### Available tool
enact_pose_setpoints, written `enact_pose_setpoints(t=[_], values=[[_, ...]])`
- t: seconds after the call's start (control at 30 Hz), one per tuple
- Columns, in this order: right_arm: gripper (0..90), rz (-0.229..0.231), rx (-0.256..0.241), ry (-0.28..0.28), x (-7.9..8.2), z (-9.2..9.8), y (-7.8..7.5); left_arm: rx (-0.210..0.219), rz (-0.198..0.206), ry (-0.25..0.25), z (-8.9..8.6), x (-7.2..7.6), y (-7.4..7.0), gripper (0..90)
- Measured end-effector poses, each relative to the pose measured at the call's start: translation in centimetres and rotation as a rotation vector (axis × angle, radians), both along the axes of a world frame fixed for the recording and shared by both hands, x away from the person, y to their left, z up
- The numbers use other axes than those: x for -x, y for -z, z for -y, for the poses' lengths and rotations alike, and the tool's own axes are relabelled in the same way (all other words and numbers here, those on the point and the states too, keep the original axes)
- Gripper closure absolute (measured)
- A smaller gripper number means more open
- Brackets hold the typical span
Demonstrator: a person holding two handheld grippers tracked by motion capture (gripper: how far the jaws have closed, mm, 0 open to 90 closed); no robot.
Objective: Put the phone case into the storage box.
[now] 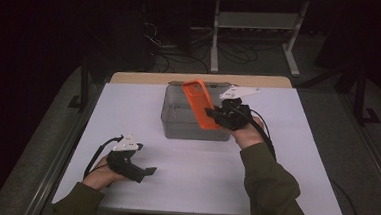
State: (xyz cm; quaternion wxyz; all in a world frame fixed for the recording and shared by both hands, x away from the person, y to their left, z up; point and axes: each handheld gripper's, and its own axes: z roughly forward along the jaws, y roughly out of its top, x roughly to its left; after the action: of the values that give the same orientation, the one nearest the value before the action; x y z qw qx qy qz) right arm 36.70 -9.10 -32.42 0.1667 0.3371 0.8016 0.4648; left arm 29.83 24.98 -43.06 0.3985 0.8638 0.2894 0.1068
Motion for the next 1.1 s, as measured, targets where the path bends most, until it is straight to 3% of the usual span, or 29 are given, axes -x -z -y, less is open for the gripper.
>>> enact_pose_setpoints(t=[0.37,0.53,1.1], values=[[81.1,-0.007,0.026,0.06,-2.1,0.6,-0.7,-0.001,-0.003,0.006,0.1,-0.2,0.1,0.0],[81.1,-0.017,0.068,0.081,-3.1,0.8,-0.9,-0.002,-0.002,0.008,0.1,-0.2,0.1,0.0],[80.8,-0.142,0.21,0.138,-5.8,0.0,-1.0,0.0,-0.007,0.012,0.1,-0.1,0.2,0.0]])
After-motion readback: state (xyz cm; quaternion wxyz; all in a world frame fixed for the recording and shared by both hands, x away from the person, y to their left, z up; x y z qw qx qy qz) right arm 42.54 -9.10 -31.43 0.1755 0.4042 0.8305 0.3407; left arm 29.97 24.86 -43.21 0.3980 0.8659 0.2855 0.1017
